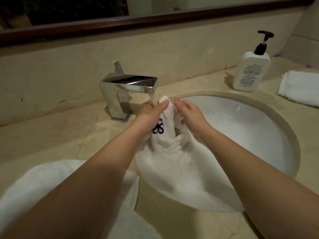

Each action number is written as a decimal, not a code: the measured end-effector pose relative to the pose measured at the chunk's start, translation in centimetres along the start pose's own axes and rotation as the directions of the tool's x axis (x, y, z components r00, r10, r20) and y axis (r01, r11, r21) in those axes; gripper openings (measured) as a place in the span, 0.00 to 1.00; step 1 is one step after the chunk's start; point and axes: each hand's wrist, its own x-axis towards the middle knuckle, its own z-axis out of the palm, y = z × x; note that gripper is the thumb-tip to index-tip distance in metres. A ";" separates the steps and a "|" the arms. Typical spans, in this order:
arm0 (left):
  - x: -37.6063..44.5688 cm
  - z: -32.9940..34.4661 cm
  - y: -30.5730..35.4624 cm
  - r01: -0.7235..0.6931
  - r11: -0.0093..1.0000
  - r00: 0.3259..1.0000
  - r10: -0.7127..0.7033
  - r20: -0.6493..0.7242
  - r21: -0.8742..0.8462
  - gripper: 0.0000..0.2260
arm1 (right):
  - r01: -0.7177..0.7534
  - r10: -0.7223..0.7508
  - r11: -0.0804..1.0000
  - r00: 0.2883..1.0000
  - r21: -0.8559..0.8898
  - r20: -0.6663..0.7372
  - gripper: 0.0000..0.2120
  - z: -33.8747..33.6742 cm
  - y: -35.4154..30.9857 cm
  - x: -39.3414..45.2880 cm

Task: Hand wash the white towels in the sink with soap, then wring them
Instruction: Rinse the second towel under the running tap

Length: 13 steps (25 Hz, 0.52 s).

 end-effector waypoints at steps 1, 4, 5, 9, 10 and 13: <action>0.3 0.2 -0.2 0.002 0.999 1.000 -0.002 -0.020 -0.033 0.13 | -0.073 0.074 0.997 0.995 -0.018 0.061 0.15 -0.3 0.4 -0.1; 1.1 0.3 0.2 0.036 0.996 0.999 -0.036 -0.006 0.076 0.13 | -0.081 0.082 0.997 0.991 -0.013 0.104 0.16 -1.0 1.0 -0.1; 1.5 0.2 0.1 0.047 0.994 0.999 -0.048 0.004 0.096 0.14 | -0.040 0.039 0.999 0.997 0.004 0.071 0.16 -1.2 1.1 0.1; 1.6 -0.5 0.6 0.074 0.990 0.997 -0.073 -0.011 0.117 0.14 | 0.082 -0.079 0.988 0.997 0.131 -0.026 0.12 -1.5 0.4 0.2; 1.5 -0.5 0.6 0.061 0.988 0.998 -0.062 0.008 0.143 0.12 | 0.088 -0.085 0.985 0.996 0.145 -0.030 0.12 -1.6 0.2 0.1; 1.5 -0.5 0.5 0.081 0.982 0.994 -0.093 0.064 0.171 0.12 | 0.076 -0.075 0.986 0.997 0.146 -0.011 0.11 -1.5 -0.2 0.0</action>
